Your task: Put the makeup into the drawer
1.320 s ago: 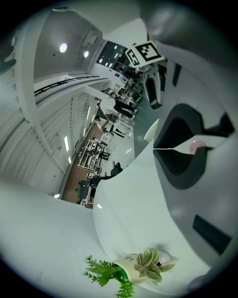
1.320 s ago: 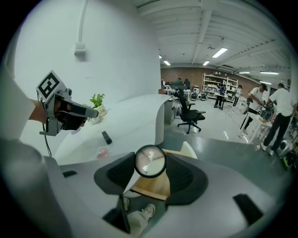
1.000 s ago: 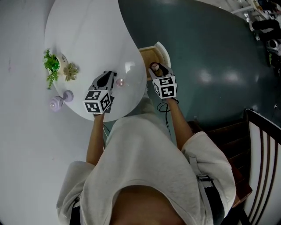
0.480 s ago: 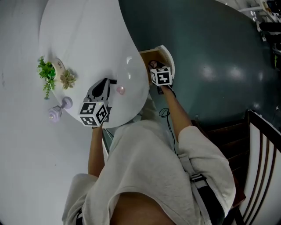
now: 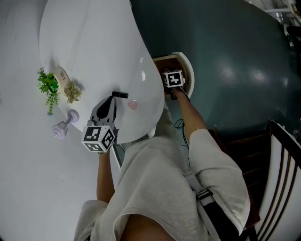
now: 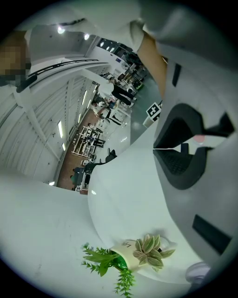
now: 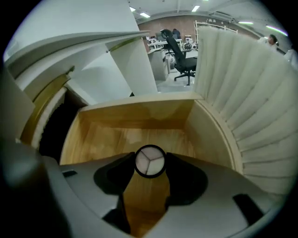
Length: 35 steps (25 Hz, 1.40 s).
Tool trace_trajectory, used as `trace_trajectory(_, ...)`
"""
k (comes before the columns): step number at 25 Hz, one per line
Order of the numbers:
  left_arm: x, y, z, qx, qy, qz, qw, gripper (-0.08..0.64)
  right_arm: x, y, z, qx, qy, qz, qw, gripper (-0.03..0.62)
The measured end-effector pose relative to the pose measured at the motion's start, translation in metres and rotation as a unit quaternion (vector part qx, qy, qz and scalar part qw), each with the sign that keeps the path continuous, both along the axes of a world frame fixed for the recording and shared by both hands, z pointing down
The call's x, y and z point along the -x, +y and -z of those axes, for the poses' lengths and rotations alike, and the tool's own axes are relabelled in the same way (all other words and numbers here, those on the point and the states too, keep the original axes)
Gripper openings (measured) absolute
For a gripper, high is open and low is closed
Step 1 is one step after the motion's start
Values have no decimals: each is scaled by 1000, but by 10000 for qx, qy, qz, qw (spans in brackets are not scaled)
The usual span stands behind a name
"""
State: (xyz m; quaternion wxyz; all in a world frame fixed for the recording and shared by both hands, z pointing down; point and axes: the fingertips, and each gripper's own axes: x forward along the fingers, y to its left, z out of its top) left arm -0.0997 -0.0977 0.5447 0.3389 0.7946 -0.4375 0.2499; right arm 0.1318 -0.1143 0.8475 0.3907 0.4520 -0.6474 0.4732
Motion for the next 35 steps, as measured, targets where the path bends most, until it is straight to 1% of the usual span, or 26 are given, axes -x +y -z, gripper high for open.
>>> trace_trajectory(3, 6, 0, 0, 55, -12, 85, 9999, 14, 3, 1, -17, 238, -88, -125, 9996, 209)
trace_trajectory(6, 7, 0, 0, 101, -61, 69, 9999, 14, -7, 16, -33, 750, 183, -84, 9970, 209)
trace_trajectory(10, 5, 1, -1, 115, -84, 72, 9999, 14, -11, 9, -43, 621, 198, -9, 9979, 215)
trace_trajectory(12, 6, 1, -2, 113, -100, 62, 9999, 14, -12, 0, -42, 405, 184, -72, 9990, 215)
trace_trajectory(14, 6, 1, -2, 88, -95, 58, 9999, 14, -10, -6, -36, 139, 89, -180, 9997, 242)
trace_trajectory(16, 4, 1, 0, 47, -65, 61, 9999, 14, -12, -8, -19, -61, 40, -290, 9996, 240)
trace_trajectory(20, 0, 1, 8, -90, 13, 41, 10000, 14, -11, -17, 25, -687, -172, -448, 9965, 221)
trace_trajectory(24, 2, 5, 18, -201, 18, -28, 9998, 14, -8, -18, 90, -1422, -222, -405, 9888, 218)
trace_trajectory(27, 3, 5, 24, -382, 58, 1, 9993, 14, -5, -18, 143, -1962, -283, -261, 9798, 215)
trace_trajectory(29, 5, 6, 29, -493, 114, 41, 9987, 14, 5, -8, 176, -2225, -358, -126, 9742, 215)
trace_trajectory(32, 10, 11, 33, -602, 175, 86, 9980, 14, 31, 17, 217, -2475, -504, 185, 9674, 215)
trace_trajectory(35, 19, 17, 31, -650, 219, 173, 9975, 14, 61, 43, 247, -2593, -616, 612, 9619, 216)
